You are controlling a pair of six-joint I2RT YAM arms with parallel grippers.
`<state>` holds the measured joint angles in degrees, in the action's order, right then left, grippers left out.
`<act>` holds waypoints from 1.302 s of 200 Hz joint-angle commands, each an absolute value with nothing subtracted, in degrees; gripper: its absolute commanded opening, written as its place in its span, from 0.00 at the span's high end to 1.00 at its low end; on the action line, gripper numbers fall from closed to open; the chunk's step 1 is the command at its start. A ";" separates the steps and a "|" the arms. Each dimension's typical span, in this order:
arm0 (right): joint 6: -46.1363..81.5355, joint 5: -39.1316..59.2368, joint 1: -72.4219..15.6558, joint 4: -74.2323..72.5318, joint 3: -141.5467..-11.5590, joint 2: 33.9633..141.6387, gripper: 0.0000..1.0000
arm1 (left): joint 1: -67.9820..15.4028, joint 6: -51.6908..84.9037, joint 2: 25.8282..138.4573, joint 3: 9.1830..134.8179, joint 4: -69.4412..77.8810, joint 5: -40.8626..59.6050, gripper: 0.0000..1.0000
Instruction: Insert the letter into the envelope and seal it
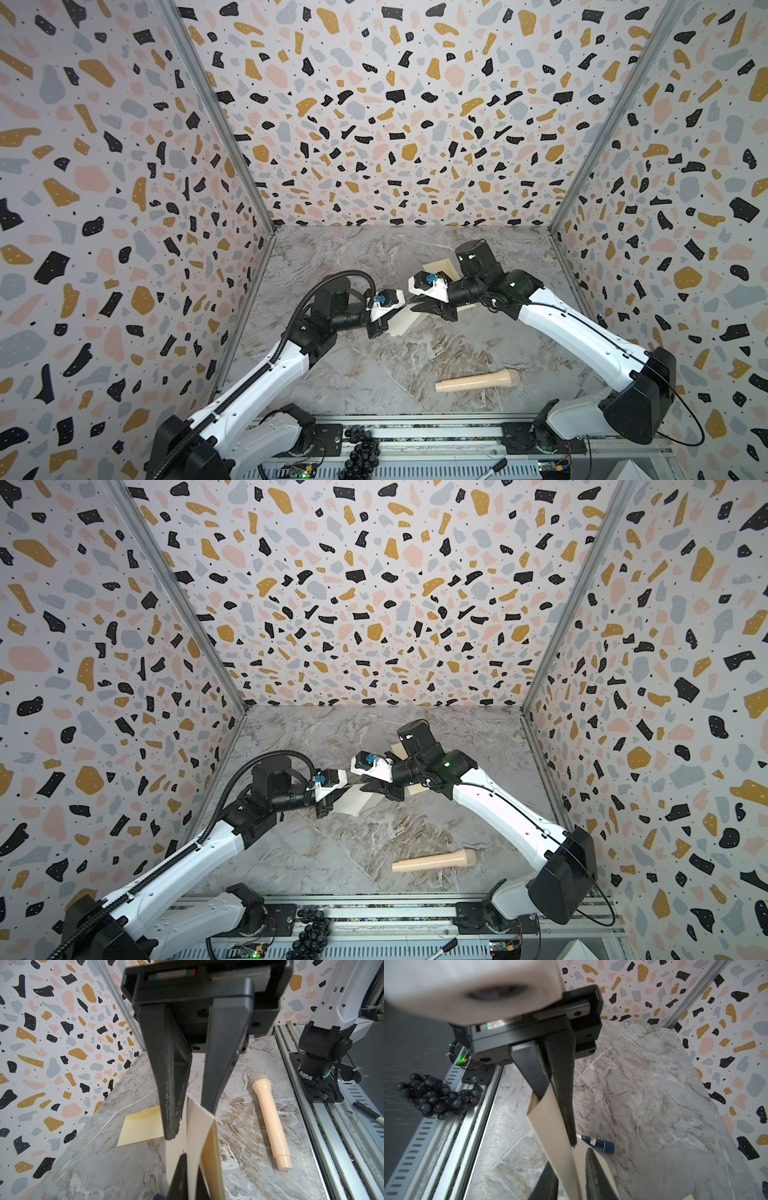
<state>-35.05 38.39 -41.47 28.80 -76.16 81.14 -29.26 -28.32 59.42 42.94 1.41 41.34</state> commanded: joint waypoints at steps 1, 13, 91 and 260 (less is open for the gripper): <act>-35.33 39.16 -41.22 29.52 -77.65 80.20 0.83 | -28.83 -27.72 58.80 42.44 4.57 41.25 1.00; -35.20 38.45 -41.22 29.20 -77.22 79.85 0.88 | -28.83 -27.62 58.97 42.41 4.85 40.84 1.00; -35.61 24.18 -41.22 24.90 -72.81 75.43 1.00 | -27.83 -26.80 58.15 42.16 6.65 34.16 0.61; -42.85 19.42 -48.07 19.39 -67.71 75.56 1.00 | -26.36 -27.33 56.85 39.67 11.04 48.82 0.48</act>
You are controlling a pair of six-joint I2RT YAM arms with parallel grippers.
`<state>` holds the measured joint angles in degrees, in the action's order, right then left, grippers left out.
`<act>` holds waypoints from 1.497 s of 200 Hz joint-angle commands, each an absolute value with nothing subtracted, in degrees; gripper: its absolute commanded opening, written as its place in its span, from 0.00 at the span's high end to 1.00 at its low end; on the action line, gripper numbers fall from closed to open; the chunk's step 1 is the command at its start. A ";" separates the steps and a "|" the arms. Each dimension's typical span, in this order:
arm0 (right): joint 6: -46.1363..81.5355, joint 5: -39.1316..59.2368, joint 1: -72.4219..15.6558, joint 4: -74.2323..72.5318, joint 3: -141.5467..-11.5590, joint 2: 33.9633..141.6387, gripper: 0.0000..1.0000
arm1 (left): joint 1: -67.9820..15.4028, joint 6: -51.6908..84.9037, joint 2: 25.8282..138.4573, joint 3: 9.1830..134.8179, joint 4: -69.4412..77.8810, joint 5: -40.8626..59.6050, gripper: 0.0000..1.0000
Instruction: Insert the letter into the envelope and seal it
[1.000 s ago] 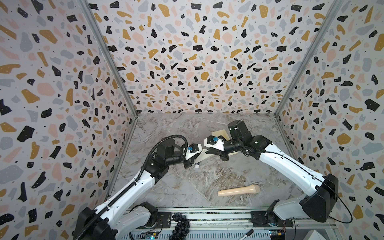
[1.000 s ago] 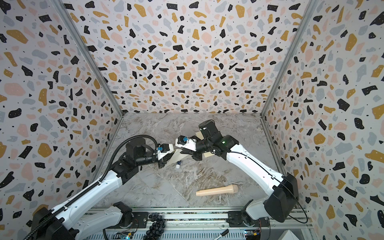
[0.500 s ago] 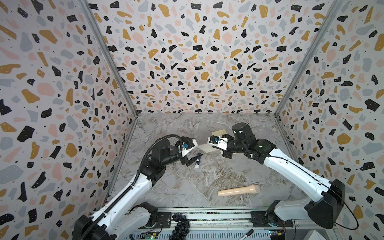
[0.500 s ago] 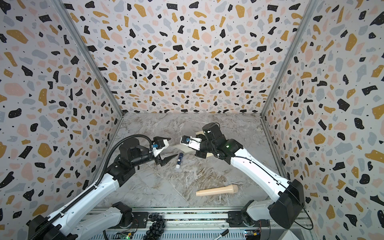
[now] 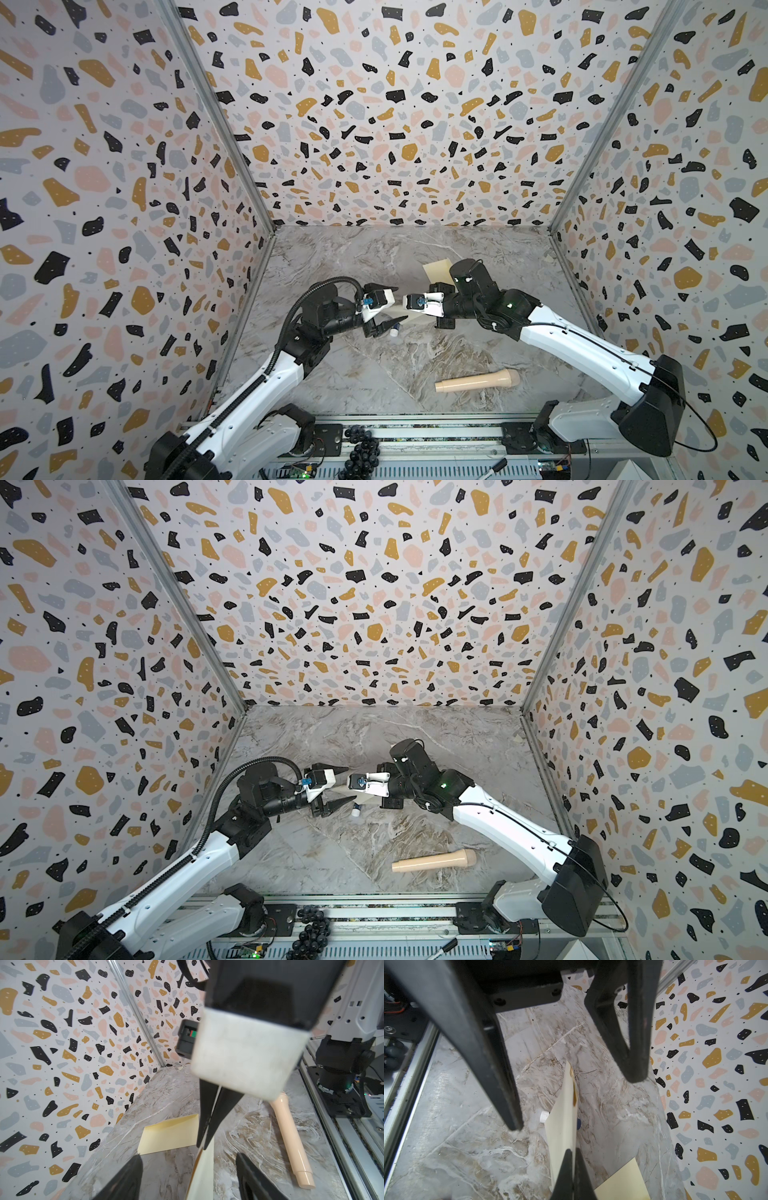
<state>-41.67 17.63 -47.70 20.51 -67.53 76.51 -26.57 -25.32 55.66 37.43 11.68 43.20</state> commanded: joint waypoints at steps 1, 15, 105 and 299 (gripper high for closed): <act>-42.87 19.42 -48.07 19.36 -67.70 75.57 1.00 | -26.32 -27.38 56.86 39.74 10.93 48.89 0.49; -42.87 19.42 -48.22 19.20 -67.78 75.42 1.00 | -26.29 -28.96 57.23 40.72 8.49 48.63 0.52; -43.79 20.30 -48.52 18.40 -67.59 75.80 0.98 | -26.32 -29.75 57.00 40.17 10.10 45.40 1.00; -35.42 38.10 -41.43 20.29 -72.82 75.96 0.68 | -26.29 -28.83 53.36 38.60 13.58 41.48 1.00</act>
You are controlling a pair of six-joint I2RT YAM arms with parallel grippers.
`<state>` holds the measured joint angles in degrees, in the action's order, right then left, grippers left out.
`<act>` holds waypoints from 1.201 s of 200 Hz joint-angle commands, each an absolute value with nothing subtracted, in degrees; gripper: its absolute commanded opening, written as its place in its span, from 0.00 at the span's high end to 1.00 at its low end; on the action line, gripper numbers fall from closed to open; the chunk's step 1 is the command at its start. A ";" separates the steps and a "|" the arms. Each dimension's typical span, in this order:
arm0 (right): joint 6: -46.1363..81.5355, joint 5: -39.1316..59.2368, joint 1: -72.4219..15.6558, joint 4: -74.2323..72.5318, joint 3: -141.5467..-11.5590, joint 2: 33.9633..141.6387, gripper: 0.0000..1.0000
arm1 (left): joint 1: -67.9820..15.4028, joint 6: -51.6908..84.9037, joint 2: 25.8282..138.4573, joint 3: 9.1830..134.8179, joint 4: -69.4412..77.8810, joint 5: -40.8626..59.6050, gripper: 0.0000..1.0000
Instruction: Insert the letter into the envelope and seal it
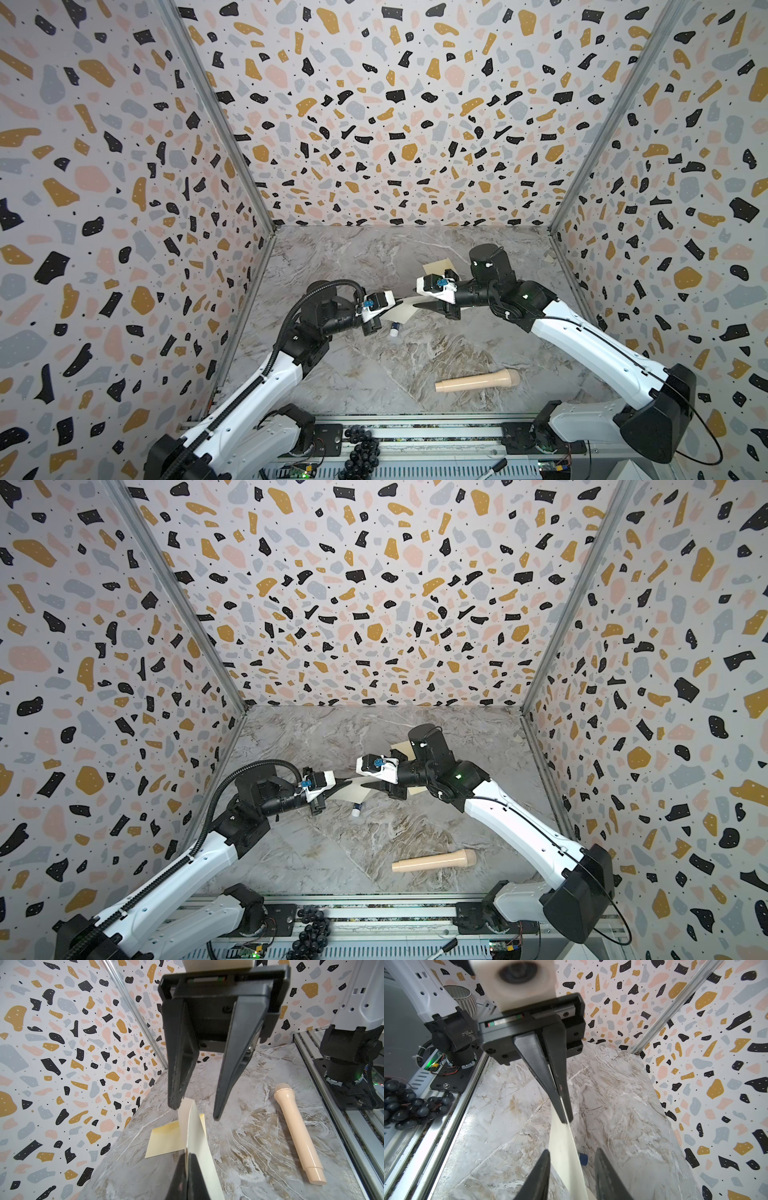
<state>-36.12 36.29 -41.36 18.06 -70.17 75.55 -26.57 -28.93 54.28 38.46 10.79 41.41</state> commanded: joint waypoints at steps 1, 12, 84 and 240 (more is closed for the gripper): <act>-35.42 38.08 -41.41 20.30 -72.80 76.04 0.68 | -26.33 -28.83 53.40 38.59 13.60 41.44 1.00; -35.43 38.29 -41.40 20.28 -72.86 76.37 0.73 | -26.36 -28.83 53.41 38.67 13.54 41.37 1.00; -36.74 35.39 -41.40 20.94 -71.81 76.85 0.88 | -26.31 -28.83 53.15 38.76 13.35 37.44 1.00; -36.82 30.93 -38.24 19.26 -67.45 76.81 0.93 | -26.35 -27.95 50.90 37.40 16.30 34.27 1.00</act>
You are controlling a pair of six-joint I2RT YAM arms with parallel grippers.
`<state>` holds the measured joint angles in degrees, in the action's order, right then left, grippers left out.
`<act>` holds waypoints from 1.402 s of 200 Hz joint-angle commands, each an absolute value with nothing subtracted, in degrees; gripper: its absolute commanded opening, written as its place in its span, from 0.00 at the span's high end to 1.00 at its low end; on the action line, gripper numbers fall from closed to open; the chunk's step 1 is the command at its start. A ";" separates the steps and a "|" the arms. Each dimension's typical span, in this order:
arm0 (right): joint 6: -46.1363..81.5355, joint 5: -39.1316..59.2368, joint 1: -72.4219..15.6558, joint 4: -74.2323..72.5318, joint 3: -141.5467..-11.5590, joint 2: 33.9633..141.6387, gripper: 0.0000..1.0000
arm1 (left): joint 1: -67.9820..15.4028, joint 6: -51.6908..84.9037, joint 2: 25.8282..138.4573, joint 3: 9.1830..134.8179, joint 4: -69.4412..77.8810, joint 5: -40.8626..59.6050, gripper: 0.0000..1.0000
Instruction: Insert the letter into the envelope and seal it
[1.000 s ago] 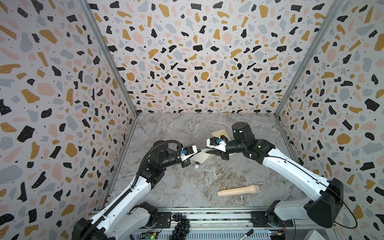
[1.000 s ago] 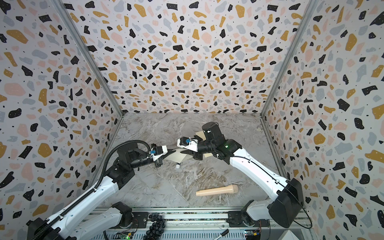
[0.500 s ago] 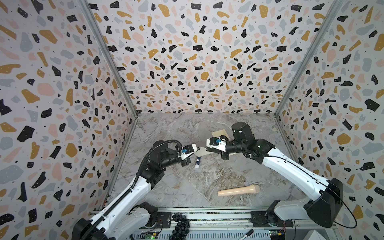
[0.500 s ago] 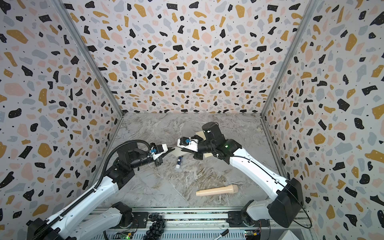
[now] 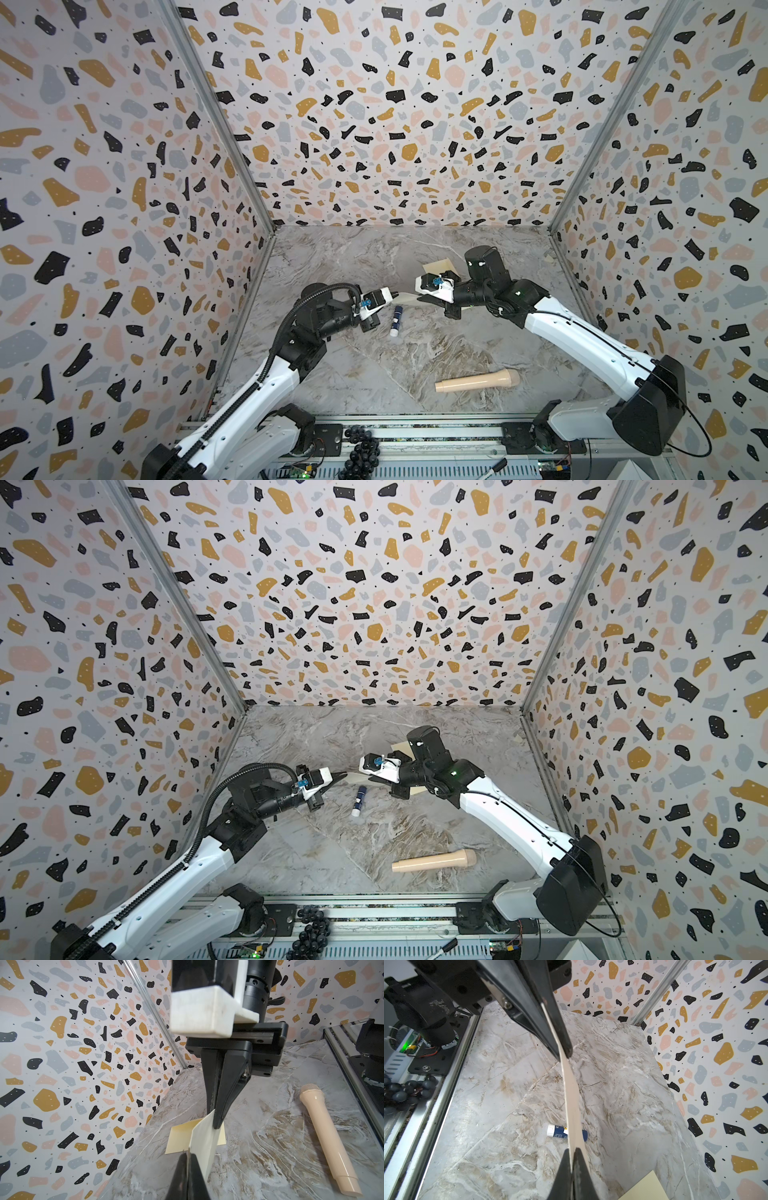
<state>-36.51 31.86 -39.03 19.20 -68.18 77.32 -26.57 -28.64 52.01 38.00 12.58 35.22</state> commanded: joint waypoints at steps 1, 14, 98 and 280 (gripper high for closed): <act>-36.82 30.89 -38.19 19.25 -67.43 76.81 0.93 | -26.36 -27.91 50.89 37.37 16.33 34.19 1.00; -36.91 30.76 -37.90 19.20 -67.07 76.86 0.93 | -26.36 -27.89 50.67 37.29 16.35 33.20 1.00; -37.42 29.54 -36.23 18.80 -64.31 76.47 0.95 | -26.28 -27.83 49.65 36.80 16.73 26.18 1.00; -51.86 14.65 -43.42 21.95 -63.65 75.67 1.00 | -26.28 -33.32 51.81 37.96 10.21 38.92 0.21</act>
<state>-45.87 20.84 -41.43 19.59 -63.44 77.30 -26.63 -31.64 51.77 37.06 10.81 37.41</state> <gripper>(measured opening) 0.045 0.783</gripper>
